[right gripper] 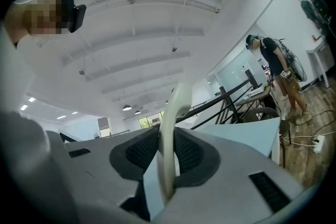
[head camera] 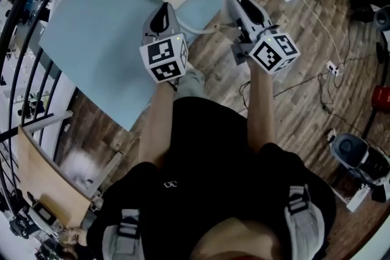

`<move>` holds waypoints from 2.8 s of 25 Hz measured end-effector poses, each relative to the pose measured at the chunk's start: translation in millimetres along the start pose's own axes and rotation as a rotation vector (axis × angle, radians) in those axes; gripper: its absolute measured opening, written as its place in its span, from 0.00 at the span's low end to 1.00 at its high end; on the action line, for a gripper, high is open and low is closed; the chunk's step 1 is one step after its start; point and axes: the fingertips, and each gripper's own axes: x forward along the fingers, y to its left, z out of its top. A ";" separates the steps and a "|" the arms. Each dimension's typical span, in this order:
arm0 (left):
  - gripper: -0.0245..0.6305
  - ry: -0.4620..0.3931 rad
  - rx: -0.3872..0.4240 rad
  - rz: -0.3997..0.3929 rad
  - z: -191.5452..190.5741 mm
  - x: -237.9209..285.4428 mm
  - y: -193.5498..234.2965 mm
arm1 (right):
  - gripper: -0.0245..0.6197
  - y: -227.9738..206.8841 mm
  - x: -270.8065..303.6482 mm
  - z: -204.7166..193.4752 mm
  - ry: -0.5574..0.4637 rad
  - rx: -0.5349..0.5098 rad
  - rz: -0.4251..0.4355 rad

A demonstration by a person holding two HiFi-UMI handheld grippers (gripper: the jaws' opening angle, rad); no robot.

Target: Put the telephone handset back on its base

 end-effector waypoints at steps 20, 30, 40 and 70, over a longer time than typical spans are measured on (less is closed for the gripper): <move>0.04 0.150 -0.175 0.323 -49.3 131.5 175.9 | 0.17 -25.6 265.5 -93.1 0.331 0.087 0.340; 0.04 0.175 -0.164 0.425 -51.3 123.2 204.9 | 0.17 9.7 291.1 -136.9 0.503 0.215 0.591; 0.04 0.196 -0.205 0.479 -66.0 118.1 197.2 | 0.17 -27.6 285.7 -218.8 0.823 0.214 0.586; 0.04 0.222 -0.279 0.538 -96.5 105.9 201.5 | 0.23 -45.3 284.2 -280.8 0.936 0.295 0.420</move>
